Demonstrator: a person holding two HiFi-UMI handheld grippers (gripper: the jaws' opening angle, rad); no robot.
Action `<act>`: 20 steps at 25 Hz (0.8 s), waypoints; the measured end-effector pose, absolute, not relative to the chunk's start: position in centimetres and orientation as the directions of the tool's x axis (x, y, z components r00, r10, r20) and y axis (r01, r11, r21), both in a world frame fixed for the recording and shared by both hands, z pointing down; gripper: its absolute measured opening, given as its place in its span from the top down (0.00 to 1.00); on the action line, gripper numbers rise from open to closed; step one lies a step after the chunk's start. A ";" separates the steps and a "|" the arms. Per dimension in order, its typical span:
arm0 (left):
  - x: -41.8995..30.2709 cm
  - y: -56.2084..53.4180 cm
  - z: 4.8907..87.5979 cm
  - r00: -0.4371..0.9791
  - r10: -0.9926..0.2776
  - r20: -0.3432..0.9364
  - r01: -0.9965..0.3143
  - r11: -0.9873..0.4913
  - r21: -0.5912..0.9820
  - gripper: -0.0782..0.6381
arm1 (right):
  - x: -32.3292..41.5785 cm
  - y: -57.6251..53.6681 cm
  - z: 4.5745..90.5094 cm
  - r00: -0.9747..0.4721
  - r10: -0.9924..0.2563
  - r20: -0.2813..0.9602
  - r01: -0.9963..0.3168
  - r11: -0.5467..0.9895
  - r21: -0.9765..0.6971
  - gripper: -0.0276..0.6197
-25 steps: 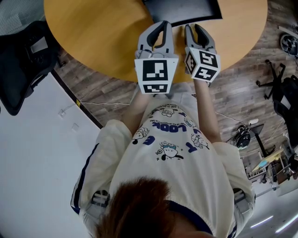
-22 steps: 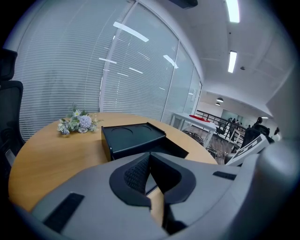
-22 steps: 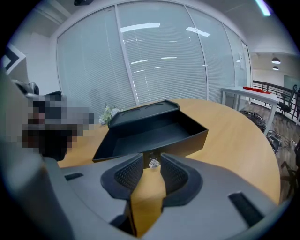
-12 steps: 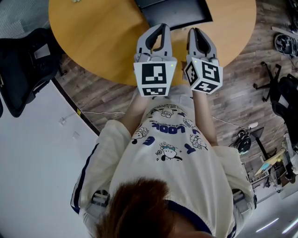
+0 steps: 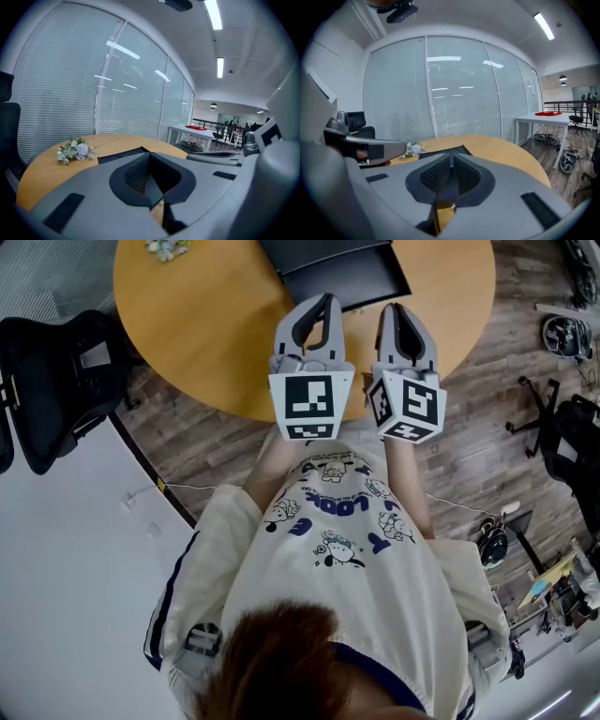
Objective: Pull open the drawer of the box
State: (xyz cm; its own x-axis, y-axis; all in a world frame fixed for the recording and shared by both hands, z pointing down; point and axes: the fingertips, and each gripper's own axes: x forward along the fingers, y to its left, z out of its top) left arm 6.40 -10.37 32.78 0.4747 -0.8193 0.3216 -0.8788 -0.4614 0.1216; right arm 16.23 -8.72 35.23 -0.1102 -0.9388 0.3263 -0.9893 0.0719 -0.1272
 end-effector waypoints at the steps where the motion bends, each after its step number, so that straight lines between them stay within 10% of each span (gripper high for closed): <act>1: 6.5 -10.4 32.3 0.473 -0.823 0.314 -0.879 -0.462 0.114 0.87 | 16.3 -8.7 34.6 -0.106 -0.943 0.314 -0.990 0.069 -0.126 0.89; 20: 4.9 -10.9 26.6 0.427 -0.885 0.186 -0.904 -0.421 0.072 0.87 | 14.4 -9.3 28.6 -0.144 -0.972 0.188 -0.987 0.127 -0.098 0.89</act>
